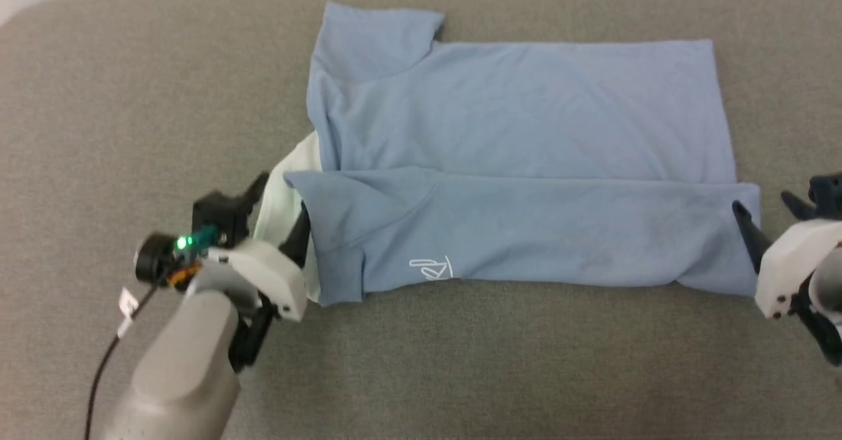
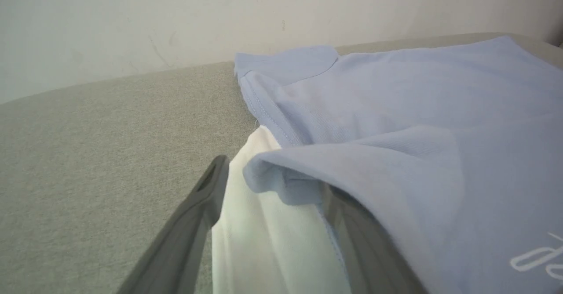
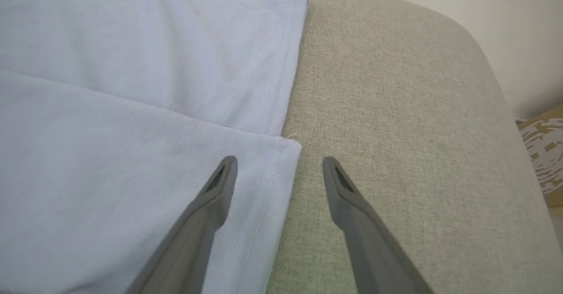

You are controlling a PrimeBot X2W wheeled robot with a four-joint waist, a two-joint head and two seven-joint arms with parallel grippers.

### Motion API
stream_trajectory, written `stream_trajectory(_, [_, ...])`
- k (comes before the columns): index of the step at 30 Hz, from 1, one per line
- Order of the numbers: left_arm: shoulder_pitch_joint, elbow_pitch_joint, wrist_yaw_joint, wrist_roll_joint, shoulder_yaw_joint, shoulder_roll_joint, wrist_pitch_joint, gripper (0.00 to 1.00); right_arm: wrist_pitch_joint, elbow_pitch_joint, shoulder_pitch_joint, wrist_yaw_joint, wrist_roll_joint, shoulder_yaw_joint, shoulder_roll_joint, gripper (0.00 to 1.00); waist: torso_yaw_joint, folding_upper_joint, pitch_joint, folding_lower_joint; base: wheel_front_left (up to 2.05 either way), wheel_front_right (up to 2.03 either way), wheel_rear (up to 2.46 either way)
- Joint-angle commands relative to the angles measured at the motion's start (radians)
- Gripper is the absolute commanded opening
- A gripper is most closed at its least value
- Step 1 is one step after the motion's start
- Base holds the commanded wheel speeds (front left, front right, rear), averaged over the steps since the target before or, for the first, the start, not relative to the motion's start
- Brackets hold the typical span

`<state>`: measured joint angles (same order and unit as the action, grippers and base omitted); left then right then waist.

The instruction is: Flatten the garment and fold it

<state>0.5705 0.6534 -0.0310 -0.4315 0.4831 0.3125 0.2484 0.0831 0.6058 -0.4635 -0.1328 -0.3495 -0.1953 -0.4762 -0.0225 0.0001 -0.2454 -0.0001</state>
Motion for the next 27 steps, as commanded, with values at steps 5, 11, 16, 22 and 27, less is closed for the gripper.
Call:
stream_trajectory(5, [-0.164,-0.078,0.066,-0.079,-0.05,-0.032,-0.012,1.0,0.058,-0.083,0.142,0.002,-0.014,0.087,0.065,1.0,-0.004,-0.0001,0.128,0.0001,0.0,0.0,0.0])
stream_trajectory(11, [-0.321,-0.254,0.164,-0.145,-0.09,-0.052,-0.073,1.0,0.128,-0.263,0.31,0.002,0.038,0.244,0.18,1.0,0.008,-0.0001,0.159,0.0001,0.0,0.0,0.0])
stream_trajectory(16, [-0.426,-0.417,0.226,-0.176,-0.073,-0.056,-0.187,1.0,0.195,-0.441,0.41,0.002,0.084,0.332,0.28,1.0,0.024,-0.0001,0.149,0.0001,0.0,0.0,0.0])
stream_trajectory(22, [-0.456,-0.486,0.301,-0.163,-0.048,-0.048,-0.298,1.0,0.255,-0.57,0.456,0.002,0.115,0.357,0.334,1.0,0.057,-0.0001,0.102,0.0001,0.0,0.0,0.0])
stream_trajectory(27, [-0.439,-0.444,0.375,-0.121,-0.052,-0.024,-0.335,1.0,0.273,-0.617,0.461,0.002,0.122,0.361,0.349,1.0,0.083,-0.0001,0.057,0.0001,0.0,0.0,0.0])
